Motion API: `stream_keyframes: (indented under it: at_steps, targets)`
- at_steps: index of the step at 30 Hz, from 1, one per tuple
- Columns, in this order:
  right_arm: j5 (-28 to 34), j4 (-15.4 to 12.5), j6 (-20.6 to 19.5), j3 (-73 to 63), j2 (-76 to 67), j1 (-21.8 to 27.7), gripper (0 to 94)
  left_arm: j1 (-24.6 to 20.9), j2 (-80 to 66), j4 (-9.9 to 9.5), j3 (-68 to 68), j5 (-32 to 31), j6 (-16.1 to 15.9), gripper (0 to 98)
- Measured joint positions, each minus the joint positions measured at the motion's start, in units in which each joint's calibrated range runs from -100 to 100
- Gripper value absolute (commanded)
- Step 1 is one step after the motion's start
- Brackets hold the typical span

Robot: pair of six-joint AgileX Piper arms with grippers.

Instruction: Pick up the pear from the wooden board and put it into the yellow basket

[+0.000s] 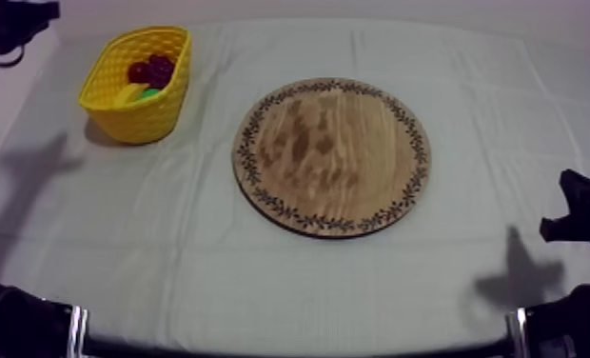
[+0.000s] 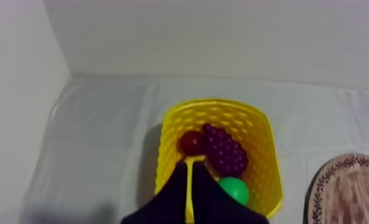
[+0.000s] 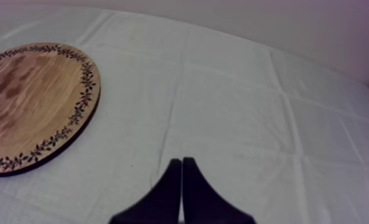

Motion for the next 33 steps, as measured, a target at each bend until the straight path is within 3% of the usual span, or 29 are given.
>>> stream_keyframes:
  at_steps: [15,27,30,33]
  targets:
    - [0.00,0.00,0.00,0.00,0.00,0.00,0.3,-2.64,-35.02,0.07,34.16,-8.88,1.72,0.0]
    - [0.00,0.00,0.00,0.00,0.00,-0.04,0.3,-2.28,-54.36,-0.19,51.37,-8.56,1.68,0.0]
    - [0.00,0.00,0.00,0.00,0.00,-0.04,0.3,-2.28,-57.82,0.96,53.24,-6.82,0.90,0.0]
    - [0.00,0.00,0.00,0.00,0.00,-0.04,0.3,-2.38,-60.51,3.28,54.38,-5.79,-0.70,0.0]
